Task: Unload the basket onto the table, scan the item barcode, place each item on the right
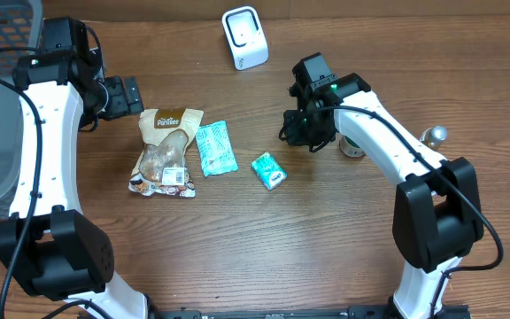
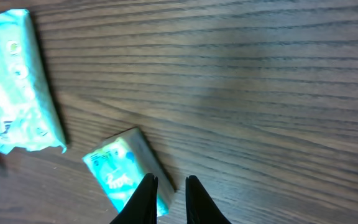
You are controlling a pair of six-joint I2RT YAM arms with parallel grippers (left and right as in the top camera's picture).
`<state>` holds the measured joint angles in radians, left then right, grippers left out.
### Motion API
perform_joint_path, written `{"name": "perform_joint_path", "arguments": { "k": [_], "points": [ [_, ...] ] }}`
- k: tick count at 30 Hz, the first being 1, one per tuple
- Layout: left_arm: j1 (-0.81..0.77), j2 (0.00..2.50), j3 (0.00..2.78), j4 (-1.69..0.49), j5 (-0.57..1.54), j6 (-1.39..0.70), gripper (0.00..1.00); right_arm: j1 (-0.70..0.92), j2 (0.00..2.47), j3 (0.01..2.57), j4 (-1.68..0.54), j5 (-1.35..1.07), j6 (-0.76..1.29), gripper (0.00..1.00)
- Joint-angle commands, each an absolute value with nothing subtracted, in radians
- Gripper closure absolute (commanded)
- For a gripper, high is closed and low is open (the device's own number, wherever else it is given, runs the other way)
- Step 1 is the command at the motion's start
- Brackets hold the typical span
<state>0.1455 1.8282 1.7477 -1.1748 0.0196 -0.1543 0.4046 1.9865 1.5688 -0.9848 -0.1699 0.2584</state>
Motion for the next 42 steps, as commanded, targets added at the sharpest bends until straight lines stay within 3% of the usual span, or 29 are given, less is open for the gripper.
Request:
{"name": "perform_joint_path", "arguments": {
  "k": [1,16,26,42],
  "points": [
    [0.142,1.805,1.769,-1.174,0.023,-0.165,0.0,0.406,2.035,1.541,-0.978,-0.135,0.289,0.87],
    [0.142,1.805,1.769,-1.173,0.023,-0.165,0.0,0.464,2.072,1.486,-1.116,-0.379,0.242,0.84],
    [0.142,1.805,1.769,-1.174,0.023,-0.165,0.01,0.419,2.072,1.548,-1.124,-0.365,0.228,0.78],
    [0.142,1.805,1.769,-1.174,0.023,-0.165,0.0,0.42,2.072,1.492,-0.958,-0.421,0.181,0.72]
  ]
}}
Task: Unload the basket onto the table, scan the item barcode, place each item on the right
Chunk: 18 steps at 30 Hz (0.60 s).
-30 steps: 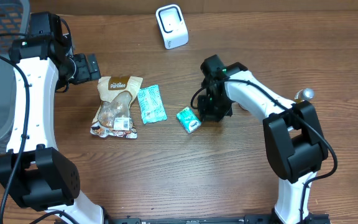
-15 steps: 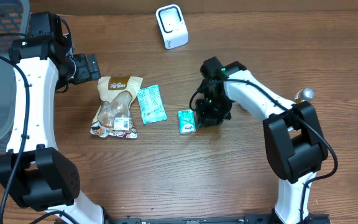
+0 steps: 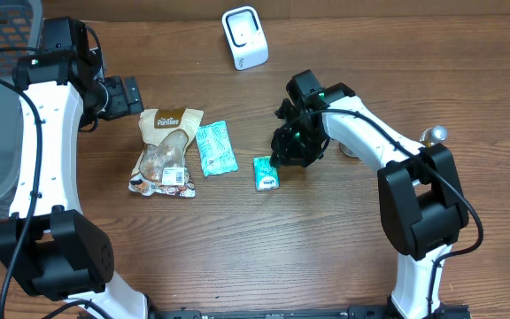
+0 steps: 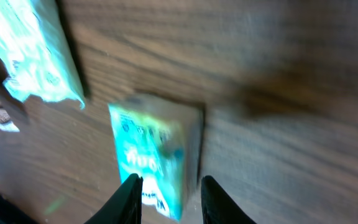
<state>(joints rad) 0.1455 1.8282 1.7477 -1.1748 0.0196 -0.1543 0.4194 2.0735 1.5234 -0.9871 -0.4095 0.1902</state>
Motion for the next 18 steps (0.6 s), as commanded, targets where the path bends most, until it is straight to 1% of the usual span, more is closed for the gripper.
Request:
{"name": "perform_joint_path", "arguments": {
  "k": [1,6,11,14,18],
  "points": [
    [0.142,1.805,1.769,-1.174,0.023,-0.165,0.0,0.42,2.073,1.482,-0.947,-0.421,0.181,0.72],
    [0.142,1.805,1.769,-1.174,0.023,-0.165,0.0,0.426,2.072,1.428,-0.892,-0.422,0.181,0.72],
    [0.142,1.805,1.769,-1.174,0.023,-0.165,0.0,0.427,2.073,1.402,-0.883,-0.422,0.181,0.72],
    [0.142,1.805,1.769,-1.174,0.023,-0.165,0.0,0.427,2.072,1.402,-0.878,-0.432,0.181,0.74],
    [0.142,1.805,1.769,-1.174,0.023,-0.165,0.0,0.423,2.067,1.413,-0.88,-0.51,0.181,0.74]
  ]
}}
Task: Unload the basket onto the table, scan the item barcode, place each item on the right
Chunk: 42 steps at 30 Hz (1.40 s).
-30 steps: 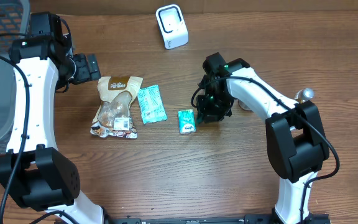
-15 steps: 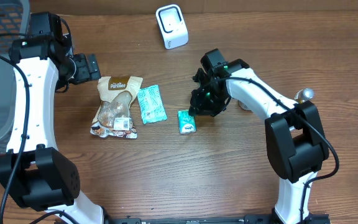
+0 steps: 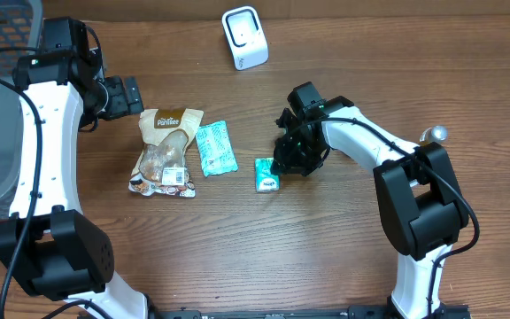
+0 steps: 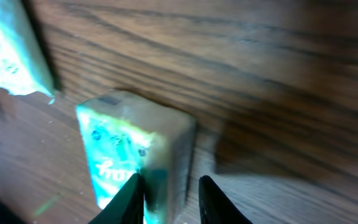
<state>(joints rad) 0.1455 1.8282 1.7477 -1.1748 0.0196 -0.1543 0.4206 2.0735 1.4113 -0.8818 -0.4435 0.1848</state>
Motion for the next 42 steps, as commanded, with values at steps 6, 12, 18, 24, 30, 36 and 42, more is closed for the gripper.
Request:
{"name": "perform_joint_path", "arguments": {
  "k": [6,12,18,24,30,36,42],
  "points": [
    [0.142,1.805,1.769,-1.174,0.023,-0.165,0.0,0.42,2.056,1.424,-0.892,-0.525,0.181,0.72],
    [0.142,1.805,1.769,-1.174,0.023,-0.165,0.0,0.423,2.056,1.42,-0.883,-0.439,0.189,0.72],
    [0.144,1.805,1.769,-1.174,0.023,-0.165,0.01,0.424,2.062,1.412,-0.864,-0.412,0.209,0.72],
    [0.142,1.805,1.769,-1.174,0.023,-0.165,0.0,0.431,2.088,1.399,-0.859,-0.412,0.213,0.72],
    [0.142,1.805,1.769,-1.174,0.023,-0.165,0.0,0.433,2.088,1.387,-0.846,-0.422,0.216,0.72],
    [0.142,1.805,1.769,-1.174,0.023,-0.165,0.0,0.414,2.085,1.427,-0.847,-0.529,0.216,0.71],
    [0.142,1.805,1.769,-1.174,0.023,-0.165,0.0,0.42,2.086,1.426,-0.859,-0.515,0.216,0.7]
  ]
}}
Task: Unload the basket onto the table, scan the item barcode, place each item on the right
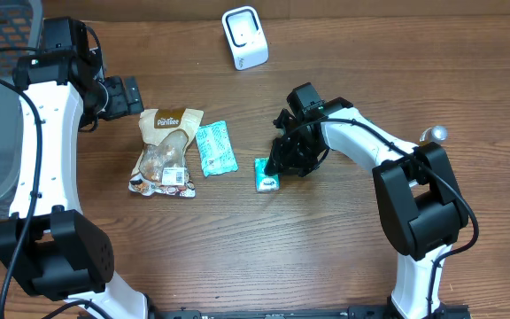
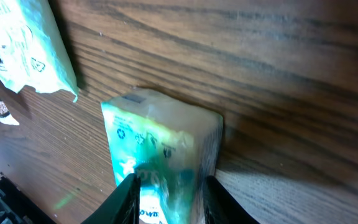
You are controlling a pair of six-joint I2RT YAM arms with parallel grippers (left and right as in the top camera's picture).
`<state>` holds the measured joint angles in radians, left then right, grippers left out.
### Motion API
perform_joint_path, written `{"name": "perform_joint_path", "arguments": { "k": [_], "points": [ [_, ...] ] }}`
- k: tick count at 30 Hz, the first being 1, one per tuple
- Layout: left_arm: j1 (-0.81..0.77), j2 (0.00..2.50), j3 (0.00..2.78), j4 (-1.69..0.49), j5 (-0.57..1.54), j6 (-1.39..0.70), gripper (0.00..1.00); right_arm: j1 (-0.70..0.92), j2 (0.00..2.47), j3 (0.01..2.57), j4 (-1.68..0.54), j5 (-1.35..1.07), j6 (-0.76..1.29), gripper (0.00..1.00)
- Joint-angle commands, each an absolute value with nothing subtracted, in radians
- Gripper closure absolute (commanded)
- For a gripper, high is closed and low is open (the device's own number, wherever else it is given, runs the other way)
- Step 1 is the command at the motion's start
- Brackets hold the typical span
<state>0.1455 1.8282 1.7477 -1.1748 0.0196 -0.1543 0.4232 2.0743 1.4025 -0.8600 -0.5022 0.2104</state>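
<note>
A small teal tissue pack (image 1: 266,175) lies on the wooden table (image 1: 326,257) just right of centre. My right gripper (image 1: 277,168) is down at it. In the right wrist view the pack (image 2: 160,140) fills the space between the two dark fingertips (image 2: 128,198), and the gripper (image 2: 169,200) stands open around its near end. No barcode shows on its visible faces. The white scanner (image 1: 244,37) stands at the table's far edge. My left gripper (image 1: 131,94) hovers at the far left, away from the pack; its jaws are too small to read.
A snack bag (image 1: 166,149) and a flat teal wipes packet (image 1: 214,148) lie left of the tissue pack; the packet's corner (image 2: 23,43) shows in the wrist view. A grey basket sits at the left edge, a small metal object (image 1: 434,135) at the right.
My right gripper has edged further over the tissue pack, which now lies deeper between the slightly wider fingers. The pack stays in place on the table. The left arm is still.
My right gripper first hovered nearly shut to the right of the slanted tissue pack. Then it was open by the pack, which had turned and shifted a little left. It came closer, and now straddles the pack's end.
</note>
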Motion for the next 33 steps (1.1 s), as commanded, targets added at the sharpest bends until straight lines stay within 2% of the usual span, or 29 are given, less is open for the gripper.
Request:
{"name": "perform_joint_path", "arguments": {
  "k": [1,5,9,14,17,19,21,26,33],
  "points": [
    [0.142,1.805,1.769,-1.174,0.023,-0.165,0.0,0.421,2.086,1.42,-0.854,-0.476,0.216,0.71],
    [0.142,1.805,1.769,-1.174,0.023,-0.165,0.0,0.421,2.087,1.39,-0.829,-0.392,0.246,0.71],
    [0.142,1.805,1.769,-1.174,0.023,-0.165,0.01,0.421,2.088,1.331,-0.768,-0.409,0.266,0.75],
    [0.142,1.805,1.769,-1.174,0.023,-0.165,0.0,0.413,2.087,1.331,-0.772,-0.458,0.265,0.76],
    [0.142,1.805,1.769,-1.174,0.023,-0.164,0.01,0.383,2.085,1.331,-0.799,-0.501,0.263,0.96],
    [0.142,1.805,1.769,-1.174,0.023,-0.165,0.0,0.362,2.078,1.331,-0.807,-0.554,0.227,0.96],
    [0.142,1.805,1.769,-1.174,0.023,-0.165,0.0,0.314,2.049,1.331,-0.804,-0.769,0.113,0.96],
    [0.142,1.805,1.769,-1.174,0.023,-0.165,0.0,0.166,1.958,1.331,-0.831,-1.165,-0.015,0.96],
    [0.141,1.805,1.769,-1.174,0.023,-0.165,0.0,0.052,1.892,1.331,-1.023,-1.435,-0.259,0.97]
  ]
}}
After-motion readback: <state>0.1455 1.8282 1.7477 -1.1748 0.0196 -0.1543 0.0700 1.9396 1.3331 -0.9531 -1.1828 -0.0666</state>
